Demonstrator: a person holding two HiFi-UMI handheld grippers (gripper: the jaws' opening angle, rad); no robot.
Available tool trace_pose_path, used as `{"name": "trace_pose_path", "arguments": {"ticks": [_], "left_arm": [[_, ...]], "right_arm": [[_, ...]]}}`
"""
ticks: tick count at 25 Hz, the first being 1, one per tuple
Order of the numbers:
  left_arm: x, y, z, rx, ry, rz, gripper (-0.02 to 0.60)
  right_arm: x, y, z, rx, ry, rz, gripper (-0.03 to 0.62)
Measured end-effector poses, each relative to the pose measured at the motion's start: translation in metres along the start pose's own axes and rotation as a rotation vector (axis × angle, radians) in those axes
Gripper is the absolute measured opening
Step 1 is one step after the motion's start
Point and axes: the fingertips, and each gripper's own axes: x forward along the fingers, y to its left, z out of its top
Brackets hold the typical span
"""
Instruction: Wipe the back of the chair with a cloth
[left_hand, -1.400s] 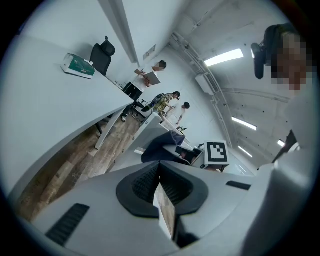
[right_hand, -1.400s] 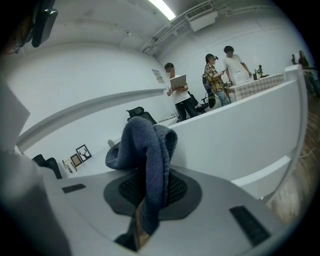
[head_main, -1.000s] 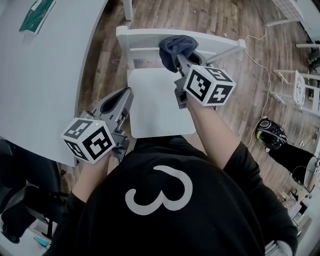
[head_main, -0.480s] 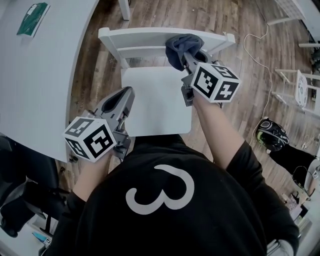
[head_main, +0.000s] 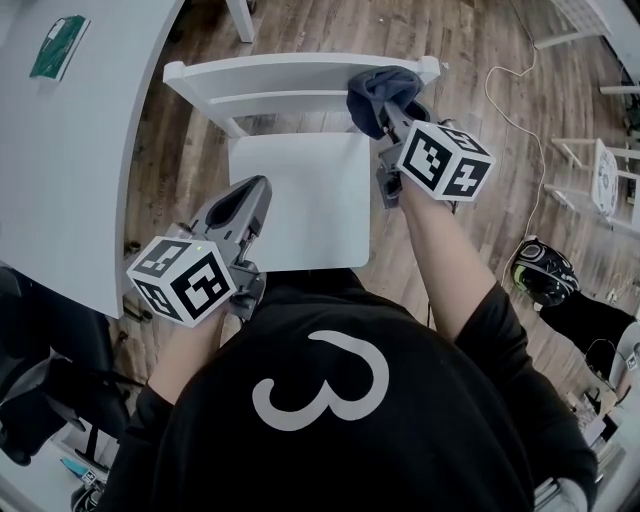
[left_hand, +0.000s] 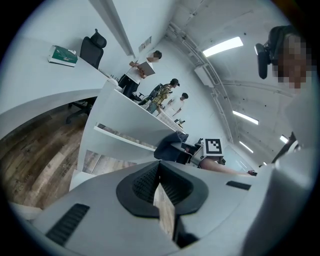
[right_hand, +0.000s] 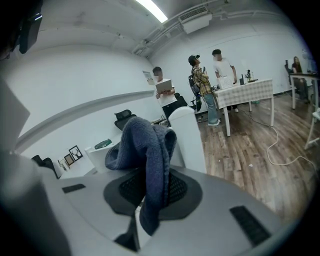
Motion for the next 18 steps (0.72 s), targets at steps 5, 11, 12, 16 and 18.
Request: {"name": "trace_pose_path", "arguments": {"ticks": [5,11,12,16,18], "left_arm": [[0.002,0.000,-0.005,-0.009,-0.008,0.014,0.014],[0.008,-0.008,-0.012,-0.018,-0.012,0.018,0.014],[0.009,-0.008,-0.014,-0.019,-0.010,0.018,0.014],[0.011,-0.007,-0.017,-0.021,-0.005,0.018,0.013],[0.010,-0.007,-0.017,-0.022,-0.005,0.015,0.014]], "right_arm": [[-0.003,-0.011,0.001,0.005,0.008,0.009,0.054],[-0.003,-0.014,-0.002,0.029,0.019,0.033,0.052],[-0.002,-0.014,-0.002,0.030,0.016,0.035,0.052],[-0.003,-0.014,-0.004,0.062,0.013,0.063,0.052],[-0.007,-0.012,-0.003,0.081,0.003,0.085,0.052]]}}
